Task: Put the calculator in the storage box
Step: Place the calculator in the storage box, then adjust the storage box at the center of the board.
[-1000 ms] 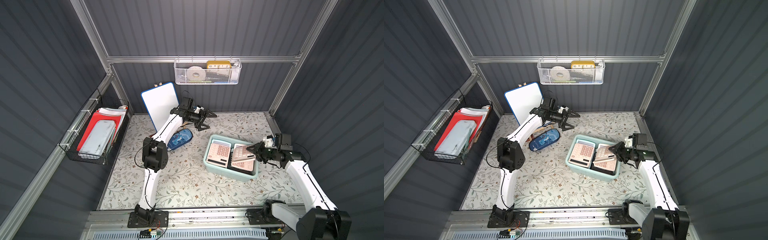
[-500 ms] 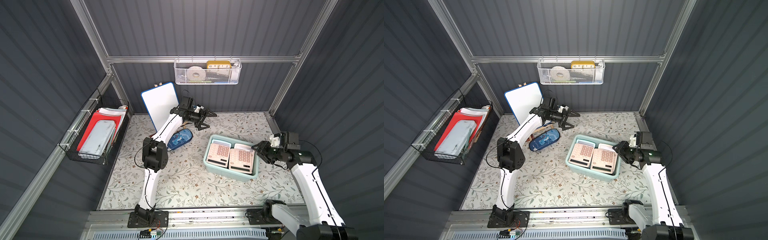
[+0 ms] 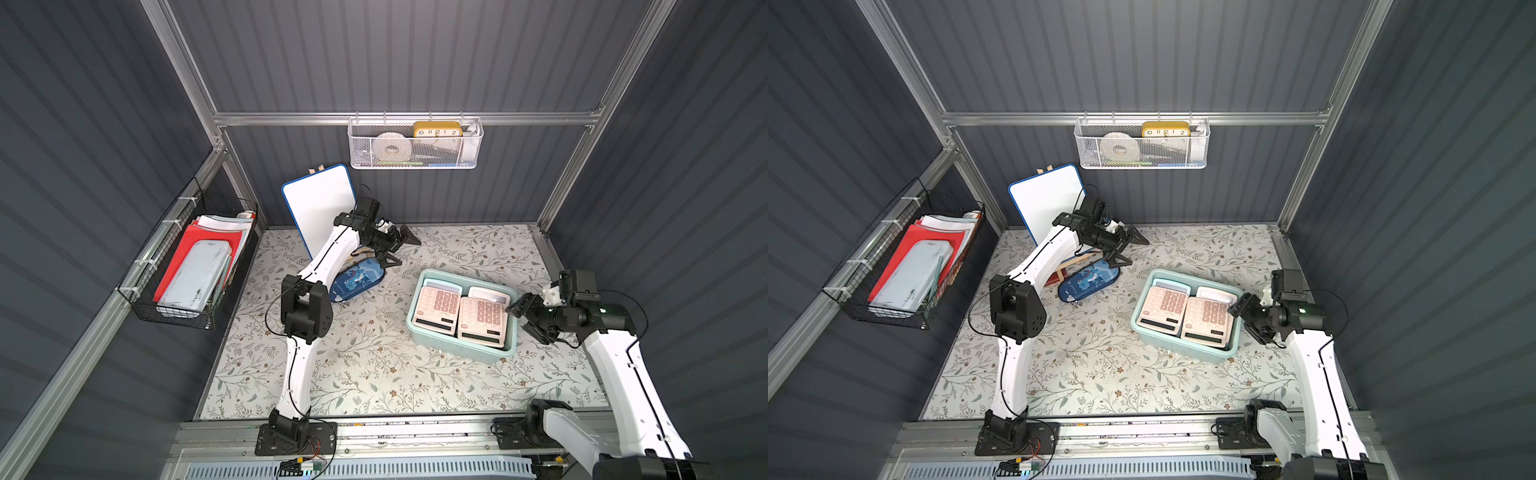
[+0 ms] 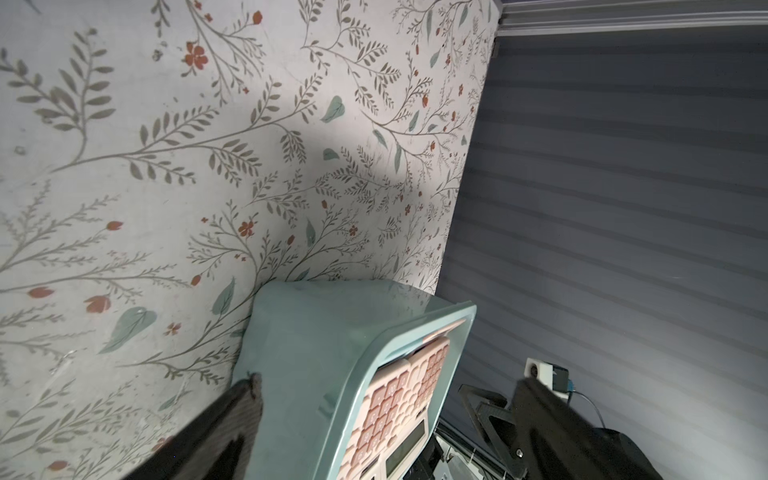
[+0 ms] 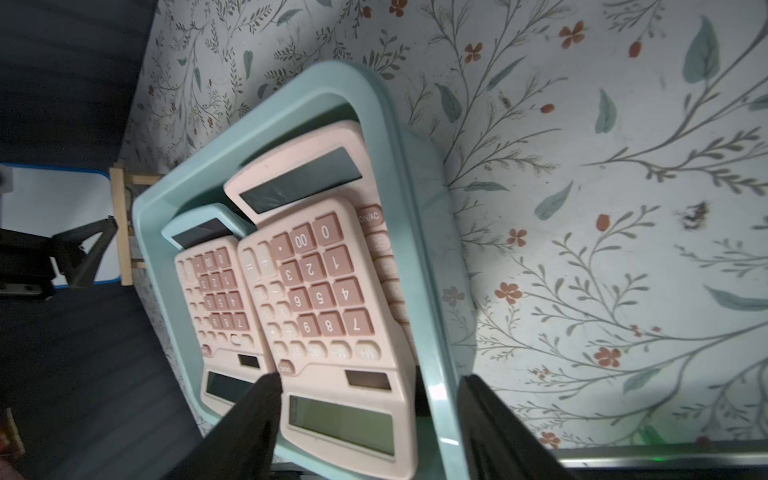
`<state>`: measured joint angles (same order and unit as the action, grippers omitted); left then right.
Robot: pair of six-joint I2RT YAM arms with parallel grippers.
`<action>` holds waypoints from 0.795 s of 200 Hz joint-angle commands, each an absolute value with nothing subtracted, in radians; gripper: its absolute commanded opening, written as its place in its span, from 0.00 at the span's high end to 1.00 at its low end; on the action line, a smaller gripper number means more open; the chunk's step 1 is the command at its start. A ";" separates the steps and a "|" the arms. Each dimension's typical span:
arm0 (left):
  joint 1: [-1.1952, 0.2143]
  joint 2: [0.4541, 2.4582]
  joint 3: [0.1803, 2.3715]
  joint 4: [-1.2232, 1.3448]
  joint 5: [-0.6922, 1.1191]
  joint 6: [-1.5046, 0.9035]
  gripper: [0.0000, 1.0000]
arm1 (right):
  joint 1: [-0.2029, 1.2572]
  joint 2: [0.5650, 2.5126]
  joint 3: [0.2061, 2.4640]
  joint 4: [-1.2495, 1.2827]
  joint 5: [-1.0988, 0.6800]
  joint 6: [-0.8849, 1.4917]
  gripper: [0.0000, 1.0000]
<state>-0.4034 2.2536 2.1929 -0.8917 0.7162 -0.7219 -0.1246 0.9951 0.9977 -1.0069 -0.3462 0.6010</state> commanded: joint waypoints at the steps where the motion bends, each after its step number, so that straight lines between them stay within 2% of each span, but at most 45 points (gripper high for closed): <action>1: -0.403 2.178 2.162 -0.958 0.680 -0.669 0.01 | -0.129 1.019 0.958 -1.002 -0.336 0.612 0.24; 57: -0.403 2.143 2.120 -0.962 0.651 -0.654 0.01 | -0.122 1.177 0.916 -0.770 -0.587 0.575 0.24; 108: -0.403 2.091 2.030 -0.946 0.635 -0.639 0.01 | -0.072 1.362 1.022 -0.709 -0.632 0.513 0.24; 159: -0.403 2.011 1.928 -0.971 0.589 -0.597 0.01 | 0.032 1.482 1.110 -0.622 -0.638 0.567 0.24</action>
